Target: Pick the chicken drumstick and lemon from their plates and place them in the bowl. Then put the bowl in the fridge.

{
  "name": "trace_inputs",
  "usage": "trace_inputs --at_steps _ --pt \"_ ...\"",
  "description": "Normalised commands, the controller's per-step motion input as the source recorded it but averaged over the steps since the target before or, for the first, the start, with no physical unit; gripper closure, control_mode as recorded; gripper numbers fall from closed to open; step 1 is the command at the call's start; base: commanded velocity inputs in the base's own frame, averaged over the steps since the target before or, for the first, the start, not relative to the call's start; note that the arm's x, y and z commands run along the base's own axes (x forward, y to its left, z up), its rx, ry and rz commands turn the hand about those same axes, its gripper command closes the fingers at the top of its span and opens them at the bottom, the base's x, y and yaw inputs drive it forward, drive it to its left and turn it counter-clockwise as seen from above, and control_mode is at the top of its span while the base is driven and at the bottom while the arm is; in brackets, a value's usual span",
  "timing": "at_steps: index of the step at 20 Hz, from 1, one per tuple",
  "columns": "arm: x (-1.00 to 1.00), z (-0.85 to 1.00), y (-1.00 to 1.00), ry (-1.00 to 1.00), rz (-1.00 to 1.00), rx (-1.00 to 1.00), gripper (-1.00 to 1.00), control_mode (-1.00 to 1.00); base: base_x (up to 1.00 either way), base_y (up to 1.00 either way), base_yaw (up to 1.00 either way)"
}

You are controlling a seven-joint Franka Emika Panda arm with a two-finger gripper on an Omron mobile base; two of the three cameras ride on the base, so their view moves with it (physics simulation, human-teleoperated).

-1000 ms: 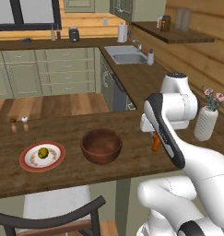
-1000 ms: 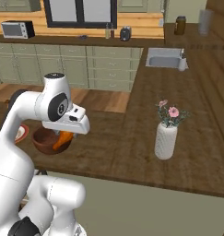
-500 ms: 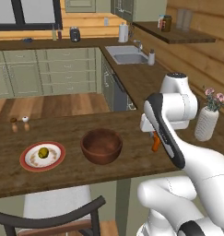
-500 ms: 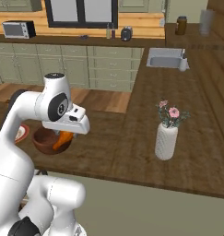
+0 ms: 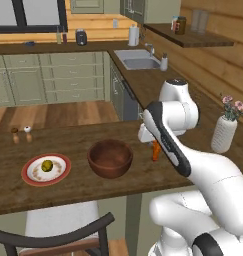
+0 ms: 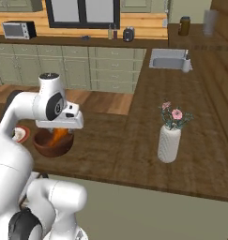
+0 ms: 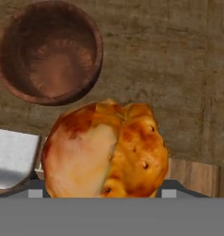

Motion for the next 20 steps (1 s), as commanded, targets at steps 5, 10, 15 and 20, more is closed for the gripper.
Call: trace_inputs --at_steps 5,10,15,20 --pt "0.99 -0.21 1.00 0.13 0.29 0.00 1.00 -1.00 0.00 0.00 0.00" --pt "0.89 -0.48 0.91 0.17 0.00 -0.03 1.00 -1.00 0.00 0.00 0.00" --pt "0.70 -0.54 0.21 0.08 -0.04 -0.08 1.00 -1.00 0.00 0.00 0.00" --pt "0.64 -0.59 0.05 0.15 -0.01 -0.10 1.00 -1.00 0.00 0.00 0.00"
